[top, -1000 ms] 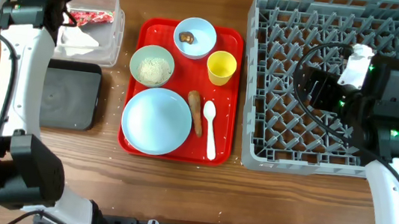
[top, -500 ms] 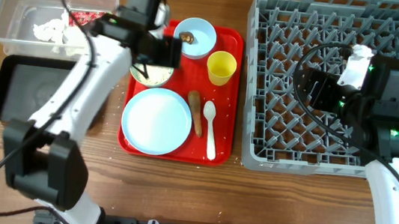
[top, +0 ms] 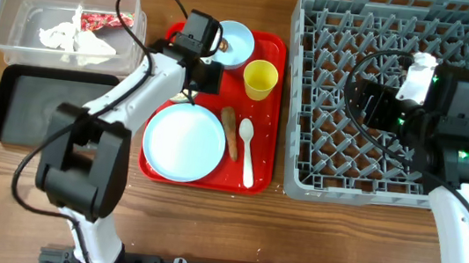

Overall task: Sort waste into correct bins and load items into the dishwasher rack
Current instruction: 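Move the left gripper to the green rice bowl and grip its rim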

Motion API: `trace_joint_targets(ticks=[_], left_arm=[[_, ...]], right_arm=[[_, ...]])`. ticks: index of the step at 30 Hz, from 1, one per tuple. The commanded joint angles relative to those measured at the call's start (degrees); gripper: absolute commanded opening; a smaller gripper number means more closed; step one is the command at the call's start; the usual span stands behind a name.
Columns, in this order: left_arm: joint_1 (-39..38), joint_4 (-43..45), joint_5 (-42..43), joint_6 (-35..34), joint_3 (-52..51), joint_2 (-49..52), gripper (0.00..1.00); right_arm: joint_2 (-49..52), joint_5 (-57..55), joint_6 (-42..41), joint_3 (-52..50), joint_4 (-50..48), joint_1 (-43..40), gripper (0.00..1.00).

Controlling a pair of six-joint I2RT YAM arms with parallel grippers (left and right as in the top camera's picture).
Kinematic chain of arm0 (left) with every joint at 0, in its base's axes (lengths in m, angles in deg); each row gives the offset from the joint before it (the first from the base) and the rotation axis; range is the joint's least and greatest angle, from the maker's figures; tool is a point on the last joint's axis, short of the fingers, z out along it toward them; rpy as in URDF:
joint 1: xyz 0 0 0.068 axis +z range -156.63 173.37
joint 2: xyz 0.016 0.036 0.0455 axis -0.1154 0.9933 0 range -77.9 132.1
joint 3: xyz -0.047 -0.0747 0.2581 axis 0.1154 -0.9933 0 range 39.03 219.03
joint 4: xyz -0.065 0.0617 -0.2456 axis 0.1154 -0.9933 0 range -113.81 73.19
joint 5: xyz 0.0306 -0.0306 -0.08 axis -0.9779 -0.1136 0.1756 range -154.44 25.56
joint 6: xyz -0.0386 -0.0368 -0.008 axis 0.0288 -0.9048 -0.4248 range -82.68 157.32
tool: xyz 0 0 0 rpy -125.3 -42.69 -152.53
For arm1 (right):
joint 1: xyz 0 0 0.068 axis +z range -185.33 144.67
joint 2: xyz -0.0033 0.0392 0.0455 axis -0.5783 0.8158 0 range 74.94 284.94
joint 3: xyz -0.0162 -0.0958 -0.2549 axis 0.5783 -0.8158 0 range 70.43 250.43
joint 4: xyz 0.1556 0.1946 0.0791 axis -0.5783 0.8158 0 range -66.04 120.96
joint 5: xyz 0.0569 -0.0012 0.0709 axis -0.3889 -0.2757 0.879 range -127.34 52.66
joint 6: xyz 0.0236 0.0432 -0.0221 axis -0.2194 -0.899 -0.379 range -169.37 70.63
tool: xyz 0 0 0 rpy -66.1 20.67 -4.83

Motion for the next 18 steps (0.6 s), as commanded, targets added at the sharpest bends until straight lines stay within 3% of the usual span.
trace_joint_targets(ticks=[1,4,9,11,18], left_arm=[[0.07,0.22,-0.96,0.26,-0.81,2.78,0.5],[0.07,0.39,-0.96,0.26,-0.81,3.69,0.45],[0.04,0.42,-0.96,0.22,-0.81,3.98,0.14],[0.04,0.39,-0.96,0.22,-0.81,3.98,0.06],[0.11,-1.25,-0.96,-1.55,-0.55,2.67,0.04]], right_arm=[[0.39,0.72,-0.39,1.53,0.15,-0.11,1.0],[0.39,0.72,-0.37,1.53,0.13,-0.11,1.0],[0.39,0.72,-0.37,1.53,0.11,-0.11,1.0],[0.39,0.72,-0.39,1.53,0.11,-0.11,1.0],[0.39,0.7,-0.35,1.53,0.13,-0.11,1.0]])
